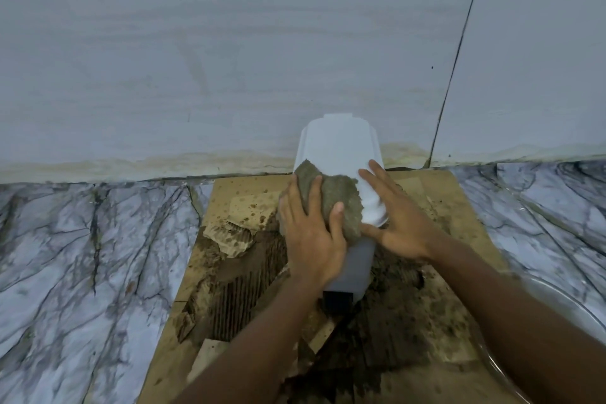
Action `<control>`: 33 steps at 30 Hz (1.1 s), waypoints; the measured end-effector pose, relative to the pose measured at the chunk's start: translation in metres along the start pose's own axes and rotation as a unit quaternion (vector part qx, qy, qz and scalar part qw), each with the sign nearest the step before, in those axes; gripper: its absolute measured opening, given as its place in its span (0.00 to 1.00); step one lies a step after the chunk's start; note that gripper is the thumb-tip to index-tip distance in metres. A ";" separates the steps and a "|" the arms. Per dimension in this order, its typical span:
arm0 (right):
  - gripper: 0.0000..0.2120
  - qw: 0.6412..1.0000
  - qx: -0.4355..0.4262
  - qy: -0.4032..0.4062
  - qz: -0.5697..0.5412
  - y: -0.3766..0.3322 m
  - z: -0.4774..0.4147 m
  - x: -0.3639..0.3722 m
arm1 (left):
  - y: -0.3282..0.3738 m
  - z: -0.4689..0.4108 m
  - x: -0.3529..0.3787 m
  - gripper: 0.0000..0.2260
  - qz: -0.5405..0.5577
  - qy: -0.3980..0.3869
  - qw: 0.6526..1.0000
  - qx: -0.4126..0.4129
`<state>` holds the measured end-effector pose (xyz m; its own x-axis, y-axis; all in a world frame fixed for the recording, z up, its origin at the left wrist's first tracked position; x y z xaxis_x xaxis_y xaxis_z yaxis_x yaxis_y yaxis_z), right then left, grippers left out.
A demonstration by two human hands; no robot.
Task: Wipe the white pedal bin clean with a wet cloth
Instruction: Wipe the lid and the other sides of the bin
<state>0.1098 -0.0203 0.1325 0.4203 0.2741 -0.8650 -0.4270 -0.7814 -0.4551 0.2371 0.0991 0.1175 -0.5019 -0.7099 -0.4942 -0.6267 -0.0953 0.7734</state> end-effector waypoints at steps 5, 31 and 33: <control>0.43 0.999 -0.024 -0.005 0.038 -0.005 -0.037 -0.022 | -0.015 -0.061 -0.016 0.27 0.012 -0.052 0.996 0.067; 0.20 0.981 0.019 0.185 -0.060 0.051 -0.195 -0.060 | -0.061 -0.137 0.074 0.39 -0.172 0.035 0.949 0.261; 0.19 0.979 0.023 0.185 -0.078 0.050 -0.199 -0.059 | -0.052 -0.152 0.073 0.42 -0.157 0.038 0.955 0.247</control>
<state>0.2228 -0.1867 0.2027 0.7417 0.1593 -0.6515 -0.3657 -0.7182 -0.5920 0.3235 -0.0540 0.1011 -0.2104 -0.7512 -0.6256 -0.9535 0.0166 0.3008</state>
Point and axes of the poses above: each hand's wrist, its own z-axis away from the middle knuckle, its own x-axis out of the palm, y = z × x, the point moved 5 cm from there along -z, towards the middle knuckle, and after that the axes turned 10 degrees about z, right-handed, at the moved point
